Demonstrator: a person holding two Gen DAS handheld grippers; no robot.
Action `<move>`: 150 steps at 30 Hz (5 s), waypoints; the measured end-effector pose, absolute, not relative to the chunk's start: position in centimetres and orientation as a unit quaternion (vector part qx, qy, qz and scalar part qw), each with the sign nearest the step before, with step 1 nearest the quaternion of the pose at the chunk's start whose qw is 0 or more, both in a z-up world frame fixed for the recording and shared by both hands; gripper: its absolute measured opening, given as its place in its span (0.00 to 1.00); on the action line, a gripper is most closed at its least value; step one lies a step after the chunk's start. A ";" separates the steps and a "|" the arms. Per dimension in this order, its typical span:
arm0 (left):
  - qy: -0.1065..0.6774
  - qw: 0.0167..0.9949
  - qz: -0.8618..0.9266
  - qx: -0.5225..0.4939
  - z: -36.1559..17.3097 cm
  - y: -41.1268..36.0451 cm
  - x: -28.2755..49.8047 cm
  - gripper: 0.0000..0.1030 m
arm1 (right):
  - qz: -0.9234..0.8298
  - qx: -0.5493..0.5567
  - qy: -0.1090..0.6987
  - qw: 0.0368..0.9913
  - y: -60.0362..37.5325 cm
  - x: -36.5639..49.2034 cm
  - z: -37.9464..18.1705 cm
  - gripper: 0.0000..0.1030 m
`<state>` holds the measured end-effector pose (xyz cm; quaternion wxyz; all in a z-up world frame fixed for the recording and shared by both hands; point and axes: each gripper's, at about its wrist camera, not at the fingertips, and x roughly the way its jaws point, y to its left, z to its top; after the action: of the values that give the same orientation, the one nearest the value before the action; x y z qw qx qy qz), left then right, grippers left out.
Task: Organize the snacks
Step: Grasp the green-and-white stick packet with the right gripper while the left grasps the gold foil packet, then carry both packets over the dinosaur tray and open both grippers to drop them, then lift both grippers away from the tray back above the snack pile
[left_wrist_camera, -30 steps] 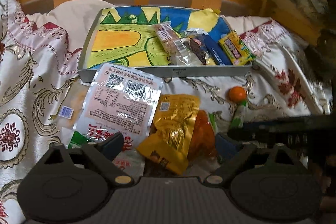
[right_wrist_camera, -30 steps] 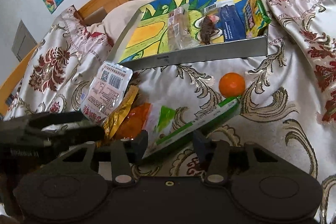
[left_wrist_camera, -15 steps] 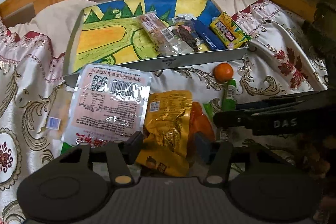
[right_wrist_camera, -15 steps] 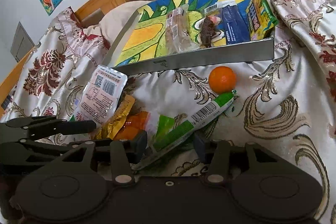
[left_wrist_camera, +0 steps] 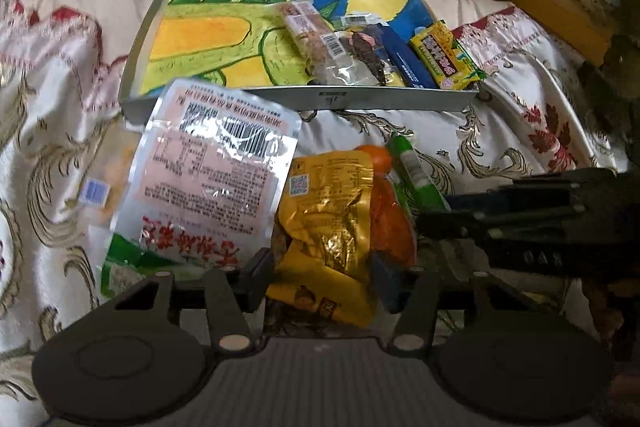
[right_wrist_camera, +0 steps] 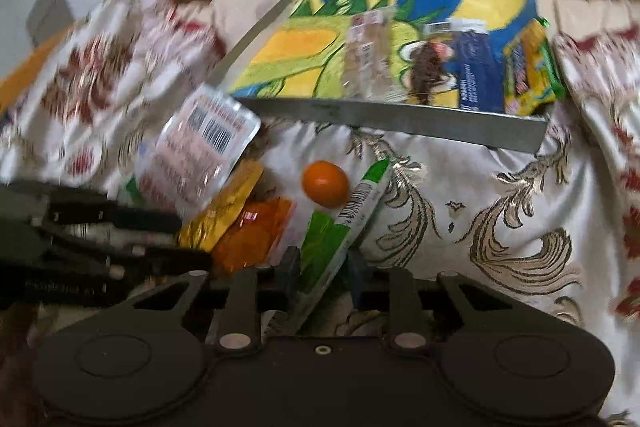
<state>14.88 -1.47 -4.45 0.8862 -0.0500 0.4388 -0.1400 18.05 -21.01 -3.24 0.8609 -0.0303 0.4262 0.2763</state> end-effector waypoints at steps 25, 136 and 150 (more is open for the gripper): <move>0.469 0.862 -0.169 -0.092 -5.6 -1.9 14.3 0.62 | 0.284 -0.029 0.434 0.854 -22.3 17.4 -2.7 0.24; 0.350 0.923 0.066 -0.147 -2.9 -5.2 30.8 0.75 | 0.177 -0.183 0.198 0.947 -20.0 28.3 -4.1 0.42; 0.268 0.948 0.093 -0.145 0.7 -3.1 24.6 0.99 | 0.146 -0.114 0.133 0.974 -22.3 25.2 -0.2 0.93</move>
<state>24.59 -3.13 0.73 0.9479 -0.1447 0.2681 0.0927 25.16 -22.35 -0.20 0.9736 -0.1142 0.1335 0.1455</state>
